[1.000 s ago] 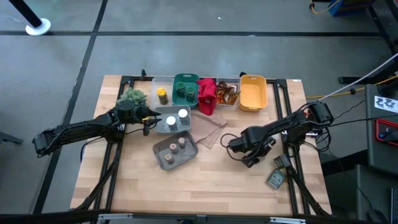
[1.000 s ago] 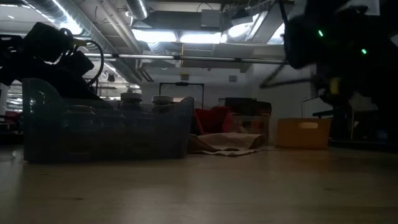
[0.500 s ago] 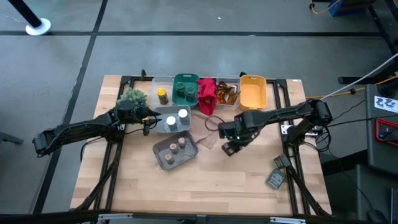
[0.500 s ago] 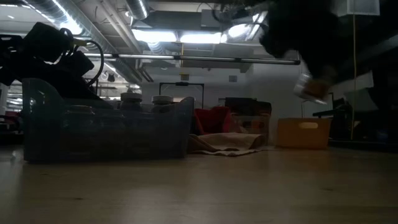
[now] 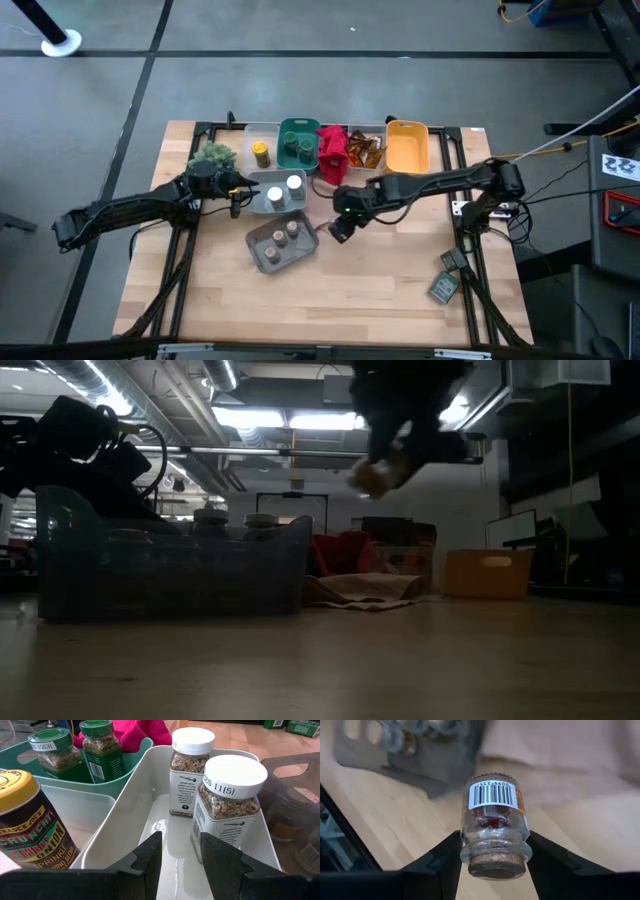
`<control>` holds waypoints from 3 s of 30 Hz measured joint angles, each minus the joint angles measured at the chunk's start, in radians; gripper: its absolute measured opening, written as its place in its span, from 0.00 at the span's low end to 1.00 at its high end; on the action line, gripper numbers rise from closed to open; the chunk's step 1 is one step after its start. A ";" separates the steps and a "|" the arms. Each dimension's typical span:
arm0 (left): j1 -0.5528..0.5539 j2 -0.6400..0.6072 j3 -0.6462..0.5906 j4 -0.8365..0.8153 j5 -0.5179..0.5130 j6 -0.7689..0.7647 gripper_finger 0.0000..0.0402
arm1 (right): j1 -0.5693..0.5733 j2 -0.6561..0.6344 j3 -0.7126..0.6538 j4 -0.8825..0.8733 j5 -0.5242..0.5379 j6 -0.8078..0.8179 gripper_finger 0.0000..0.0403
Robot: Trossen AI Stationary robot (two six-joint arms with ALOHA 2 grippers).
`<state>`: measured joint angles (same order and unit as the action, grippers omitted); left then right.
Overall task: Sort spices by type
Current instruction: Put the brown seasoning bottle into the black bin
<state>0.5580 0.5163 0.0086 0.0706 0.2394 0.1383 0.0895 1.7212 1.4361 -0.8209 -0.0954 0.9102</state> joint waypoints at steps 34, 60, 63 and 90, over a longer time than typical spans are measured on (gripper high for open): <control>0.000 0.000 0.000 0.000 0.000 0.000 0.32 | 0.009 0.574 0.668 -0.249 -0.050 -0.574 0.48; 0.000 0.000 0.000 0.001 0.000 0.000 0.32 | 0.016 0.628 0.668 -0.194 -0.002 -0.660 0.48; 0.000 0.000 0.000 0.001 0.000 0.000 0.32 | 0.017 0.634 0.664 -0.201 -0.002 -0.677 0.48; 0.000 -0.002 0.000 0.000 0.000 0.000 0.32 | 0.015 0.630 0.665 -0.163 0.003 -0.680 0.53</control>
<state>0.5579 0.5140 0.0086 0.0706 0.2394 0.1380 0.1043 2.3516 2.1014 -0.9844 -0.0925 0.2298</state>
